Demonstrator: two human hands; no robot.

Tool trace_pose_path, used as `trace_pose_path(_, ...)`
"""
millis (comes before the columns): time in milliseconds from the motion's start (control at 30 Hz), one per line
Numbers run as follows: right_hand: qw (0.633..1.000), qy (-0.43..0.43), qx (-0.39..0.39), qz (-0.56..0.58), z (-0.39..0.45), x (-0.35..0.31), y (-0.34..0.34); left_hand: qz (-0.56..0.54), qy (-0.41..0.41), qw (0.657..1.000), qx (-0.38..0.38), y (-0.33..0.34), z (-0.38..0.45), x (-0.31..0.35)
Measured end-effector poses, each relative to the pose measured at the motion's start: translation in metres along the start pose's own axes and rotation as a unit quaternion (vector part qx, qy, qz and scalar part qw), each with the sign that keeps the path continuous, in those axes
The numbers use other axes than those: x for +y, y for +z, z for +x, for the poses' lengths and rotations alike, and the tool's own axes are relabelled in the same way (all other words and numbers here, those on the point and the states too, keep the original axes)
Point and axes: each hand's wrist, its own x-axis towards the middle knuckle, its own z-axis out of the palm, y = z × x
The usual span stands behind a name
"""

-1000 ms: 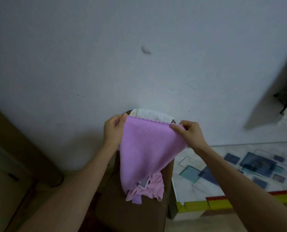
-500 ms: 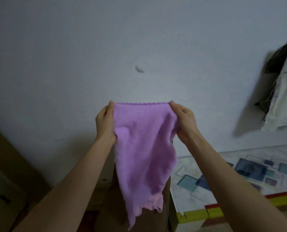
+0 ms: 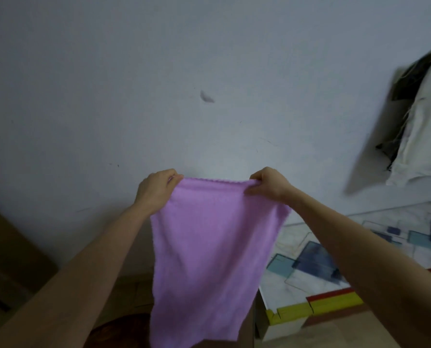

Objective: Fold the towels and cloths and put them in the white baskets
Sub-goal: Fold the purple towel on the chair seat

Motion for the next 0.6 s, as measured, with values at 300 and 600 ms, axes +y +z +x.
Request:
trace_pose_path(300,0.969,-0.016,0.24,0.05,0.051,-0.052,-0.037,-0.053,-0.073,0.984,0.153,-0.054,0.067,0.023)
trace_pose_path(600,0.94,-0.096,0.326,0.003,0.053,-0.086,-0.067,-0.116,-0.064,0.97,0.206,-0.104,0.062,0.037)
